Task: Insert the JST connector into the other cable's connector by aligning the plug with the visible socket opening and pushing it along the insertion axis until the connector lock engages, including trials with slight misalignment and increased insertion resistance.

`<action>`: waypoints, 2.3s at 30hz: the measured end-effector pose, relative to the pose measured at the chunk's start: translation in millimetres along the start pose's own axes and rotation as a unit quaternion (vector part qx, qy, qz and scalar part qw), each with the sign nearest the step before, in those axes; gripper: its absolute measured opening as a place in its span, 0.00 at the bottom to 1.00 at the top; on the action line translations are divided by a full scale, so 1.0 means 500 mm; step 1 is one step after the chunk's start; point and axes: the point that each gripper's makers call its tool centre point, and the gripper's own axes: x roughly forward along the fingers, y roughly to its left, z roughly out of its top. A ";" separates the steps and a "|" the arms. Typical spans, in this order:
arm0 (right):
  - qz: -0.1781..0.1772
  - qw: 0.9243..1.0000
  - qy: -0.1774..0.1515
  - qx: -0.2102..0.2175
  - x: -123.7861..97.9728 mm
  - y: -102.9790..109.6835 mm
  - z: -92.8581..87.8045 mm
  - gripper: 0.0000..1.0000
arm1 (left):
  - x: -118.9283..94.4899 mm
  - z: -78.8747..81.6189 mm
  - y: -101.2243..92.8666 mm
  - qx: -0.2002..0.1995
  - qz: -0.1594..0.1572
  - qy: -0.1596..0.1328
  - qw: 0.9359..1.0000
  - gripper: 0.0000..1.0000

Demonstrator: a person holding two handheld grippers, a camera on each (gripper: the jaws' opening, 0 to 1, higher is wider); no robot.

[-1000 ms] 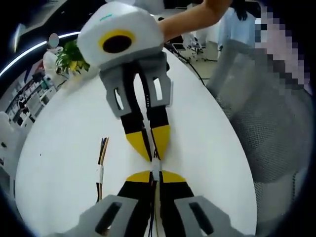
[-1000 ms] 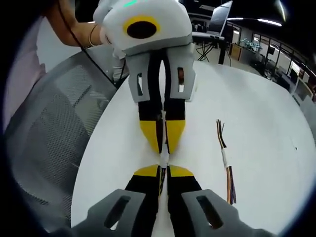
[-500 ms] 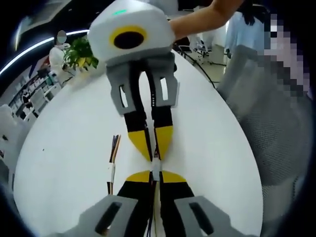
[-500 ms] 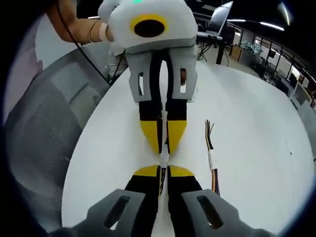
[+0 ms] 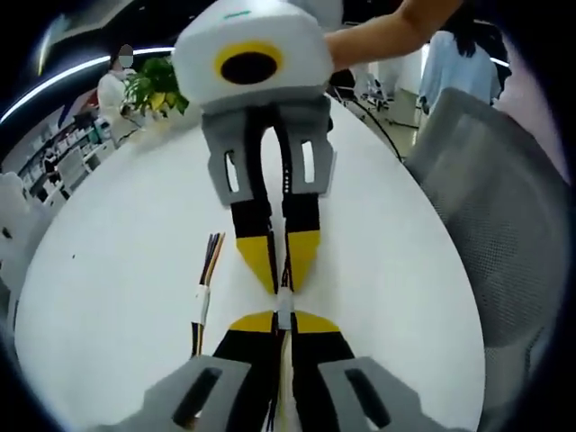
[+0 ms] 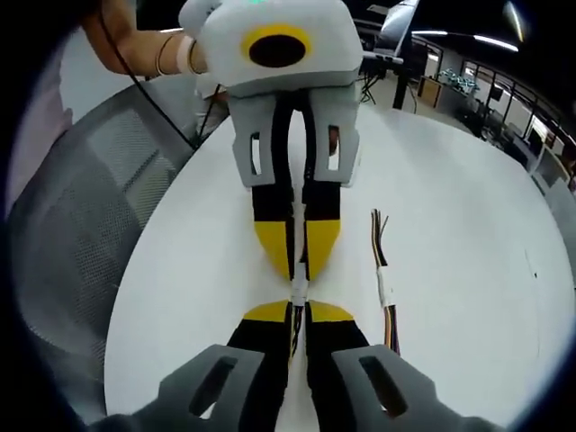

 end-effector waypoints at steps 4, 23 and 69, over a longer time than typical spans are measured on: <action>0.002 1.000 -0.002 0.001 0.002 0.001 0.001 0.02 | 0.001 -0.005 0.001 -0.002 0.000 0.000 1.000 0.00; -0.004 0.999 -0.021 0.033 0.010 0.000 -0.003 0.03 | 0.005 -0.014 -0.003 -0.021 -0.004 -0.008 1.000 0.00; -0.098 0.984 -0.073 0.129 -0.034 0.009 0.011 0.27 | -0.036 -0.022 0.008 -0.097 0.055 0.004 0.994 0.22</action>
